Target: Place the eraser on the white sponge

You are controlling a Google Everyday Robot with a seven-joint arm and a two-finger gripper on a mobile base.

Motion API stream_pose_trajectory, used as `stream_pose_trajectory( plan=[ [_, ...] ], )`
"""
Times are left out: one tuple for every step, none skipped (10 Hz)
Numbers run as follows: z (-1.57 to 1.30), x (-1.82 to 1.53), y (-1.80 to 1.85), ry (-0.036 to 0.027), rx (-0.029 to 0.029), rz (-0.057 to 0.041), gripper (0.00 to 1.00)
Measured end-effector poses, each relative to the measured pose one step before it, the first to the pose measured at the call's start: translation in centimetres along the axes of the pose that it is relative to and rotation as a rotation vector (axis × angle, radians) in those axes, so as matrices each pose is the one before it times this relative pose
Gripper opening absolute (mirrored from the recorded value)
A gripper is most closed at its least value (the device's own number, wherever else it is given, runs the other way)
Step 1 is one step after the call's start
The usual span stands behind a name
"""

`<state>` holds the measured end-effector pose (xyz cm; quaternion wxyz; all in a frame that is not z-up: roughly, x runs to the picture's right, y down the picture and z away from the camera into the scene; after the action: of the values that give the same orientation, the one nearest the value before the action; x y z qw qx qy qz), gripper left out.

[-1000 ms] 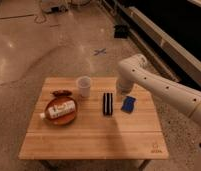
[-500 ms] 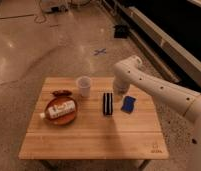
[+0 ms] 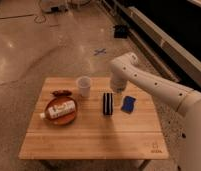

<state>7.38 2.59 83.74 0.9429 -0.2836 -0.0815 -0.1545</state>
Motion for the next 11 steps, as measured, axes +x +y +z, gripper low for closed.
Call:
stream_pose_trajectory(
  plan=[
    [0.289, -0.226, -0.373, -0.00216, -0.00739, -0.06888, 0.8],
    [0.335, -0.034, -0.153, -0.00692, -0.00697, -0.06443, 0.8],
    [0.694, -0.125, -0.601, -0.02175, 0.0012, -0.12791, 0.8],
    [0.491, 0.079, -0.519, -0.01666, 0.00584, -0.06736, 0.8],
    [0.337, 0.163, -0.315, -0.01428, 0.00659, -0.03812, 0.8],
    [0.693, 0.44, 0.001, -0.01975, 0.00633, -0.05338, 0.8],
    [0.965, 0.232, 0.119, -0.01248, 0.00361, -0.04941, 0.8],
    [1.338, 0.06, 0.093, -0.00518, -0.00493, -0.04112, 0.8],
    [1.612, 0.084, 0.188, -0.00212, -0.0129, -0.03827, 0.8],
    [1.489, 0.006, 0.078, -0.00285, -0.01059, -0.03278, 0.8],
    [0.813, -0.037, -0.049, -0.00231, -0.00609, -0.01977, 0.8]
  ],
)
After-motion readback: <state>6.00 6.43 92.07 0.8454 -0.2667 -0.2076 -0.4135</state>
